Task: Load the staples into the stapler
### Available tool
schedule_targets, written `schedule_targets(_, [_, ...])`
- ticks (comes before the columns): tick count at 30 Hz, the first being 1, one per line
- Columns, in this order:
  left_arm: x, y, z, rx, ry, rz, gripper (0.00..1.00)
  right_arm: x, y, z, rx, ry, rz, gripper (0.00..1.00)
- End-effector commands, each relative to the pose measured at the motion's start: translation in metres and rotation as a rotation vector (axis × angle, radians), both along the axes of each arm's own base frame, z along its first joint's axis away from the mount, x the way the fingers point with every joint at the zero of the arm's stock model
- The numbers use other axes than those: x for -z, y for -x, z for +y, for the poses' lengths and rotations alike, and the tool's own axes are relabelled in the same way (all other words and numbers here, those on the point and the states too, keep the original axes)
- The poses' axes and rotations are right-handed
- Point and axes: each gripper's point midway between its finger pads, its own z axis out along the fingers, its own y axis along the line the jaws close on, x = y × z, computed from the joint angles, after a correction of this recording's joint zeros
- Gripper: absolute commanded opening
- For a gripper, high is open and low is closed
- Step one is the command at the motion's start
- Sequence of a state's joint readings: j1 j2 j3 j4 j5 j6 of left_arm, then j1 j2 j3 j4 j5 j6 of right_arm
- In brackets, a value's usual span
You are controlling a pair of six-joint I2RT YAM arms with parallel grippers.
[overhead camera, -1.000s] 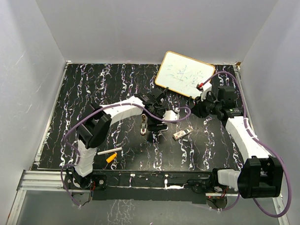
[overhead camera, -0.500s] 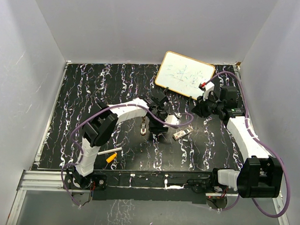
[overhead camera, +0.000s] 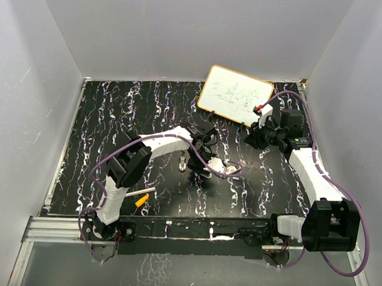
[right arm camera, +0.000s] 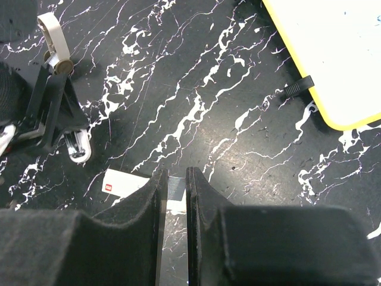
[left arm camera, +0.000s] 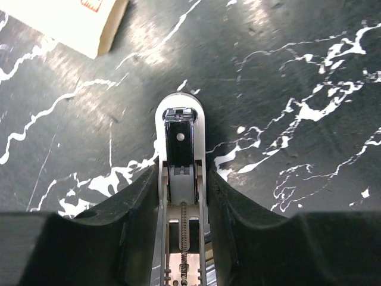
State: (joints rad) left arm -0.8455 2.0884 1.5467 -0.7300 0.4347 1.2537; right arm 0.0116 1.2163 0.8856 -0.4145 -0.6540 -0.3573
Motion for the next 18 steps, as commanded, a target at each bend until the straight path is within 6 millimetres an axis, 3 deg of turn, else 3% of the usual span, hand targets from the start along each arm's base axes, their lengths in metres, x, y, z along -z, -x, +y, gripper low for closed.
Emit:
schedule_targets(1, [0.006,0.035,-0.002,0.237,-0.034,0.052,0.31,-0.01,-0.005,-0.001,-0.007,0.001,-0.063,0.13])
schedule_targets(11, [0.02,0.039,-0.035,0.504,-0.03,-0.037,0.31,-0.008,-0.002,-0.006,0.017,0.018,-0.053,0.13])
schedule_targets(18, [0.0,0.034,-0.064,0.492,0.061,-0.079,0.56,-0.001,-0.002,-0.009,0.037,0.032,-0.018,0.12])
